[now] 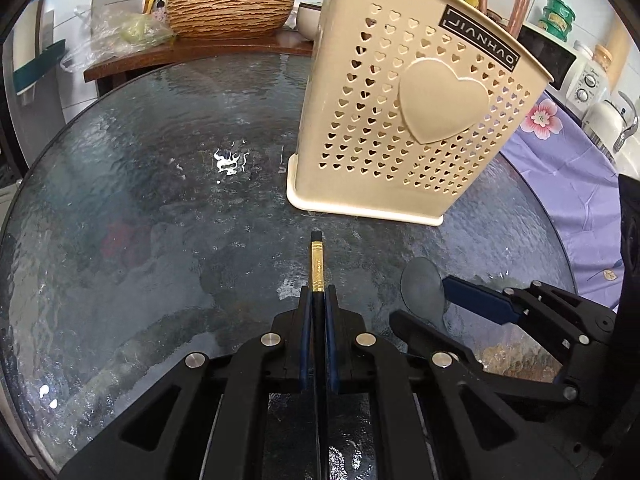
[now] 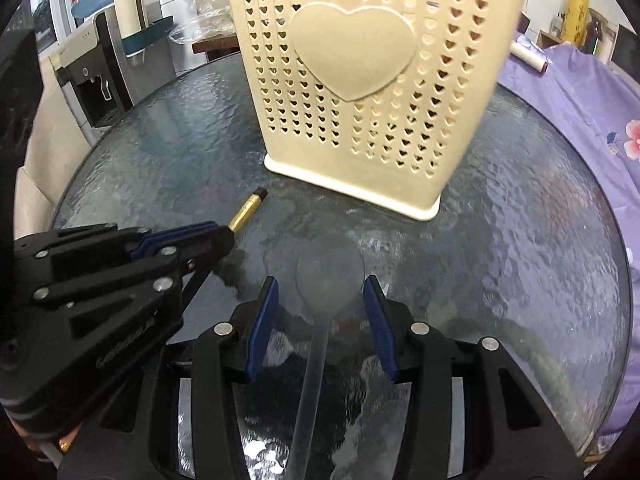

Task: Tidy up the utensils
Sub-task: 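Close left tool on the black chopstick while right tool grasps the clear spoon handle, then lift the chopstick with left tool while right tool lifts the spoon toward the holder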

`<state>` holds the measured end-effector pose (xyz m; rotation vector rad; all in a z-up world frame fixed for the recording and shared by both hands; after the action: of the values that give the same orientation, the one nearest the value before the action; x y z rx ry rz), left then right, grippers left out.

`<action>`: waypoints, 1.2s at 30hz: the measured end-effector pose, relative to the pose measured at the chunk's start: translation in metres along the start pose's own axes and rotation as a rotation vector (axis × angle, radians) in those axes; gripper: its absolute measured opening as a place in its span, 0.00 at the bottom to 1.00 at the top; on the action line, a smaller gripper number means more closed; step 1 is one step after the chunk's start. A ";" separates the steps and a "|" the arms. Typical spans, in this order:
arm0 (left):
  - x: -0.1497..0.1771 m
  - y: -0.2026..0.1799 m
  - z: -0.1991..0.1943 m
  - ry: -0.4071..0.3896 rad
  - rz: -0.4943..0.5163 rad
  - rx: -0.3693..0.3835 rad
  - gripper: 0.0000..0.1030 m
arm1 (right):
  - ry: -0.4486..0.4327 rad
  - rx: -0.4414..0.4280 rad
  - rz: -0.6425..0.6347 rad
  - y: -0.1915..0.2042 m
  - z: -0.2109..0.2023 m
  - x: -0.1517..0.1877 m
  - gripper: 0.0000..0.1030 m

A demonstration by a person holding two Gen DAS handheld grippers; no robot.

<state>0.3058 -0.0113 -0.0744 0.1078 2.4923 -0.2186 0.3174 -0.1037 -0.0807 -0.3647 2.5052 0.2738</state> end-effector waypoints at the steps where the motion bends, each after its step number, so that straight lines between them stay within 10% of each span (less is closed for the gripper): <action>1: -0.001 0.002 0.001 -0.001 -0.004 -0.002 0.06 | -0.004 -0.002 -0.001 0.001 0.001 -0.001 0.43; 18: 0.000 0.014 -0.004 0.003 -0.048 0.002 0.06 | -0.066 -0.027 -0.010 -0.008 -0.015 0.005 0.35; 36: -0.008 0.004 -0.097 -0.192 -0.026 0.069 0.06 | -0.274 -0.167 0.087 -0.028 -0.121 -0.003 0.35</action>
<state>0.2559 0.0099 0.0069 0.0794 2.2964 -0.3105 0.2651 -0.1624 0.0157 -0.2644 2.2375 0.5328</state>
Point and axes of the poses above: each gripper's, at about its wrist camera, not at the fingertips, and z roughly the way its jaws point, y to its left, x to its underside, the point moved 1 cm from there along z, roughly the way its jaws point, and after that the axes turned 7 degrees about -x, right-handed, at the moved point
